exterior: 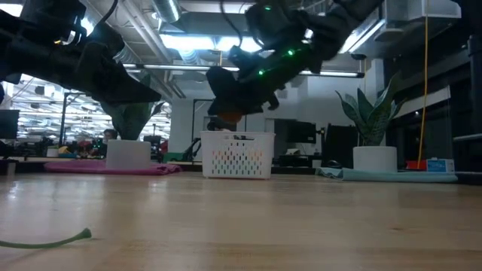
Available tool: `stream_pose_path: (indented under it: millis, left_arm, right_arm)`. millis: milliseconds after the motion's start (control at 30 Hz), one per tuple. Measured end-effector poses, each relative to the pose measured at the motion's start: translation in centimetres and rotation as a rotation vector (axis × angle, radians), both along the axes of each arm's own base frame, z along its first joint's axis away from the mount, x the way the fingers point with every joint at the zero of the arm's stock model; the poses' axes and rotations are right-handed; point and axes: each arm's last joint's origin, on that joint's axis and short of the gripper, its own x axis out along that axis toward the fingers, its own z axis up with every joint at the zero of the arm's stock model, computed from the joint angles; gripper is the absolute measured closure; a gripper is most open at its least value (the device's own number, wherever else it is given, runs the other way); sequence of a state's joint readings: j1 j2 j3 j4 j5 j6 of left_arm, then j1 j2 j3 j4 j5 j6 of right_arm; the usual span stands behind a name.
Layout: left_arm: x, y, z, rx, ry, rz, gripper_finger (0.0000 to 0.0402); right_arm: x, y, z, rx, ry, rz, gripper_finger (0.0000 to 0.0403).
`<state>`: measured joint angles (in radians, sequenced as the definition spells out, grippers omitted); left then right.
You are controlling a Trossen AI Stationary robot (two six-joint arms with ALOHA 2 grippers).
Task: Pick and placing Produce into tupperware
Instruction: Put the brown kiwi into the white bin
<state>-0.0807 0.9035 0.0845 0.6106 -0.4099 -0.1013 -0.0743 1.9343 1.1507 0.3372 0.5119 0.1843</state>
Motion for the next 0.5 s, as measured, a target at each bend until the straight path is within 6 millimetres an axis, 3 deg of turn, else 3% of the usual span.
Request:
stream_pose_path:
  millis: [267,500]
  left_arm:
    - [0.0,0.0,0.0,0.0,0.0,0.0,0.0378]
    - [0.0,0.0,0.0,0.0,0.001,0.0,0.036]
  right_arm:
    - [0.8,-1.7,2.6,0.164,0.244,0.086,0.0162]
    - [0.6,-3.7,3.2,0.232,0.271,0.148,0.0162]
